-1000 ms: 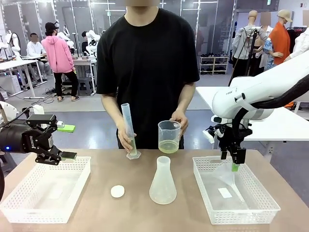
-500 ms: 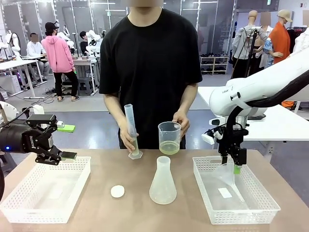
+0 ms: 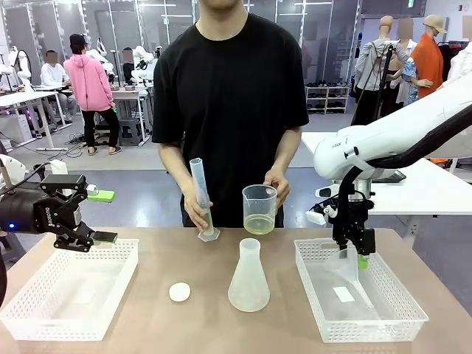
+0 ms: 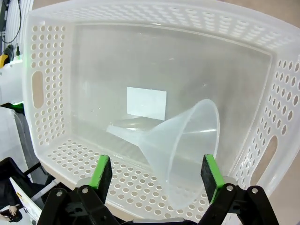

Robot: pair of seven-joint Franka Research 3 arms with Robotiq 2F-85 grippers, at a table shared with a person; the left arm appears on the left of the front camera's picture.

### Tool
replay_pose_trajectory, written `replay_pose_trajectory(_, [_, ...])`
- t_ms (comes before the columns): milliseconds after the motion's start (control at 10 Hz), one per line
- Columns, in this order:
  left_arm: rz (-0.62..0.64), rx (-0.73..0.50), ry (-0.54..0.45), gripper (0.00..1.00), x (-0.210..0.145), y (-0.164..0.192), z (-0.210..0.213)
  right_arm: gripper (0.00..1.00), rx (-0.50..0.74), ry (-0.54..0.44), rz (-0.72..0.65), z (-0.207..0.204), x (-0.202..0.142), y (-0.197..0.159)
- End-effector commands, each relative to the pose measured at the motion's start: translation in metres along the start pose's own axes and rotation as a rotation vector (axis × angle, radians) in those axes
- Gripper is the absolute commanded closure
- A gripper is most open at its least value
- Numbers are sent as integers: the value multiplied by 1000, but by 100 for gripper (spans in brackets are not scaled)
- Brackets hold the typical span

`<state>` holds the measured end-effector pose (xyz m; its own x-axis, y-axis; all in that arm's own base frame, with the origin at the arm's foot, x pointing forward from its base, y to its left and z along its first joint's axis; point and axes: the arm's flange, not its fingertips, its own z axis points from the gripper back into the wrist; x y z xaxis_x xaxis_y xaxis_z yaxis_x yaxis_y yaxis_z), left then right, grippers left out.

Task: Prepare the solutions needed for the experiment.
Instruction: Pick up the Plastic Funnel and insert it into the Big flask.

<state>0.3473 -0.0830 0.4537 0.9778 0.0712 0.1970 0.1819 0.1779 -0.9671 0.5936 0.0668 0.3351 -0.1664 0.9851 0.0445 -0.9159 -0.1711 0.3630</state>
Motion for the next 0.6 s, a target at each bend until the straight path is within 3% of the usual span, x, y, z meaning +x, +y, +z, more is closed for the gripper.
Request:
replay_pose_trajectory(0, [3, -10, 5, 0, 0, -1, 0, 24, 7, 8, 12, 5, -4, -6])
replay_pose_trajectory(100, [3, -10, 5, 0, 0, -1, 0, 39, 6, 13, 13, 5, -4, -6])
replay_pose_trajectory(200, [3, -10, 5, 0, 0, -1, 0, 44, 4, 11, 14, 5, -4, -6])
replay_pose_trajectory(300, [3, -10, 5, 0, 0, -1, 0, 58, 8, 13, 27, 5, -4, -6])
replay_pose_trajectory(400, [3, -10, 5, 0, 0, -1, 0, 64, 12, 11, 32, 5, -4, -6])
replay_pose_trajectory(500, [3, -10, 5, 0, 0, -1, 0, 78, 14, 13, 43, 4, -4, -6])
